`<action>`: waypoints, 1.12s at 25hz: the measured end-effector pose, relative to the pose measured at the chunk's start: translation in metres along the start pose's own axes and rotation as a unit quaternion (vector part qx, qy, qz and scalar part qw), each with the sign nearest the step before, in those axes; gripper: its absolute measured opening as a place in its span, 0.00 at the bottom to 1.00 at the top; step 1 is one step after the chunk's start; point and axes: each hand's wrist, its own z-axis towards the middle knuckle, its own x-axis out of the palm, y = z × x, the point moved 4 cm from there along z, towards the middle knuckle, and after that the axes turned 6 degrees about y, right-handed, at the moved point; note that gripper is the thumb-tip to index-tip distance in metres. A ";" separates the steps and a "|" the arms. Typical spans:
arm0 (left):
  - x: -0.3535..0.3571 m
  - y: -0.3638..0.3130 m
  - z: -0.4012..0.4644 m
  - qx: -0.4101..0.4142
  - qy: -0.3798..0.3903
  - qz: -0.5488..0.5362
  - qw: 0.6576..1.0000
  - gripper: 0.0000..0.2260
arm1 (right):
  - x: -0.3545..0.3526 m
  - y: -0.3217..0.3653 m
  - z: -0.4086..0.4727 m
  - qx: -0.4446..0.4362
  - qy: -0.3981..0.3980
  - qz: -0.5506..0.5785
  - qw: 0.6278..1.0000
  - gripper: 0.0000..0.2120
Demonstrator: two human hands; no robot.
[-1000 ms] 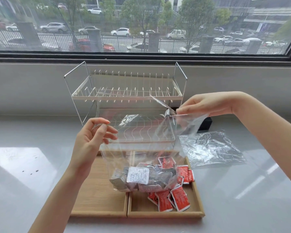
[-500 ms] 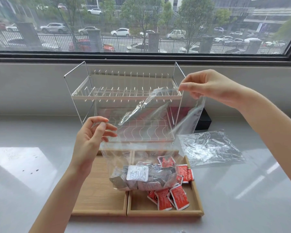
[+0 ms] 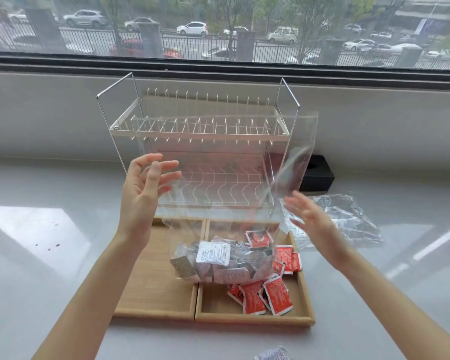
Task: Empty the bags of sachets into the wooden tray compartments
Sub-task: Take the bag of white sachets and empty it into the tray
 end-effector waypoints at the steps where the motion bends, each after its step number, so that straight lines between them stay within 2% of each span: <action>1: 0.001 0.005 0.002 -0.007 0.004 -0.002 1.000 0.04 | 0.008 -0.018 -0.003 0.030 0.027 -0.031 0.999 0.27; 2: 0.001 0.011 0.004 -0.018 0.011 -0.002 1.000 0.05 | 0.015 -0.035 -0.005 0.063 0.046 -0.058 0.995 0.26; 3: 0.000 0.020 0.003 -0.032 0.024 0.006 0.999 0.10 | 0.022 -0.048 -0.007 0.092 0.055 -0.072 0.992 0.24; 7: -0.003 0.079 -0.016 -0.171 0.104 0.092 0.975 0.49 | 0.033 -0.075 -0.006 0.129 0.021 -0.052 0.990 0.14; 8: -0.002 0.096 -0.026 -0.211 0.128 0.106 0.963 0.54 | 0.035 -0.078 -0.006 0.132 0.010 -0.053 0.990 0.13; 10: -0.003 0.127 -0.048 -0.282 0.172 0.116 0.937 0.57 | 0.037 -0.084 -0.006 0.147 0.003 -0.070 0.987 0.15; 13: -0.008 0.153 -0.073 -0.340 0.204 0.124 0.909 0.49 | 0.040 -0.093 -0.009 0.161 0.004 -0.089 0.983 0.17; 17: -0.015 0.169 -0.078 -0.339 0.161 0.144 0.916 0.27 | 0.040 -0.097 -0.015 0.134 0.015 -0.143 0.981 0.18; 20: -0.014 0.175 -0.078 -0.333 0.124 0.147 0.923 0.26 | 0.040 -0.096 -0.016 0.107 -0.028 -0.187 0.976 0.19; 23: -0.010 0.170 -0.077 -0.314 0.087 0.151 0.933 0.16 | 0.038 -0.088 -0.011 0.079 -0.096 -0.196 0.973 0.14; 25: -0.010 0.161 -0.075 -0.300 0.071 0.153 0.939 0.11 | 0.041 -0.079 -0.006 0.065 -0.108 -0.180 0.976 0.12; 28: -0.017 0.146 -0.073 -0.279 0.045 0.142 0.949 0.08 | 0.050 -0.069 -0.001 0.053 -0.097 -0.163 0.980 0.10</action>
